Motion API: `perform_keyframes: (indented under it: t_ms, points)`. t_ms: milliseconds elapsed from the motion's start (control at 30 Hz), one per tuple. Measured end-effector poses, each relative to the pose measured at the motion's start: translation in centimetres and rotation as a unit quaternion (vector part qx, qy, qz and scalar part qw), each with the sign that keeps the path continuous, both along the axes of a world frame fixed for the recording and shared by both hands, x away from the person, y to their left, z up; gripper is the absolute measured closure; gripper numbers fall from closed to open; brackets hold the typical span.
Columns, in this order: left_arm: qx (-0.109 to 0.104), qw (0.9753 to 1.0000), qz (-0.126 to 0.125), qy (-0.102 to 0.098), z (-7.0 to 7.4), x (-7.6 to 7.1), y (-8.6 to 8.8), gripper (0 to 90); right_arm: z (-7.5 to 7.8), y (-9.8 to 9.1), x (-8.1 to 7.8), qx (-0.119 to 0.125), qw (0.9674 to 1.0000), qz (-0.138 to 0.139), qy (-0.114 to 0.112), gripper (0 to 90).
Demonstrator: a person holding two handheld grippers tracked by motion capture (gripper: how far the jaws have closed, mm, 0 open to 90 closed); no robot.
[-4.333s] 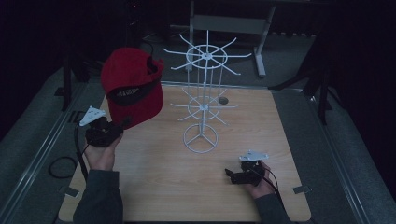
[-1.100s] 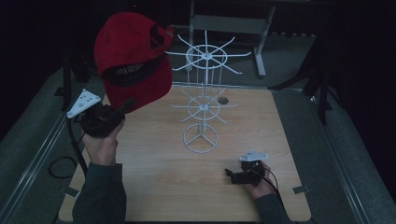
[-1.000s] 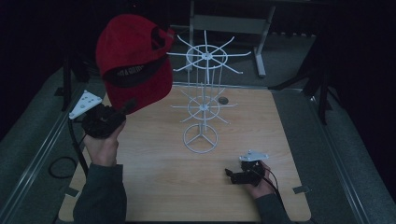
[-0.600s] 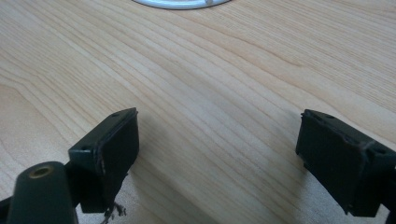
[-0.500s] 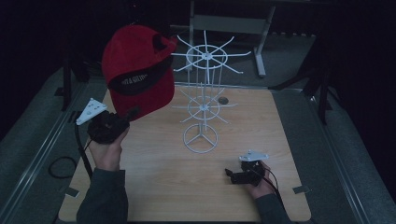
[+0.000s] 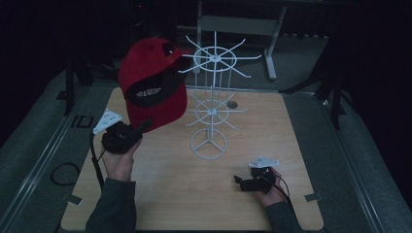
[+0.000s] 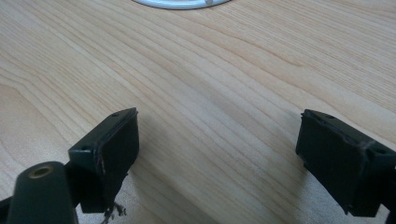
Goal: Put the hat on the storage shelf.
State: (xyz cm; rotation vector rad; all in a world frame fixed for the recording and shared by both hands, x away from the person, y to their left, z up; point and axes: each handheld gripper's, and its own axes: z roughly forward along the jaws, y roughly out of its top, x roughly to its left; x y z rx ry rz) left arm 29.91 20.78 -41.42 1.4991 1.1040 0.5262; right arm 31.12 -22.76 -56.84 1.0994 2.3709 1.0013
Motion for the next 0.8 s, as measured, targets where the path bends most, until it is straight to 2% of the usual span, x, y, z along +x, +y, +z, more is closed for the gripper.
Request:
perform_keyframes:
  t_ms: [800]
  points:
    - [0.007, 0.9993, -0.006, 0.035, -3.6, 0.8, -0.9, 85.0, 0.0, 0.0, 0.0, 0.000, 1.0000, 0.000, 0.000, 13.1]
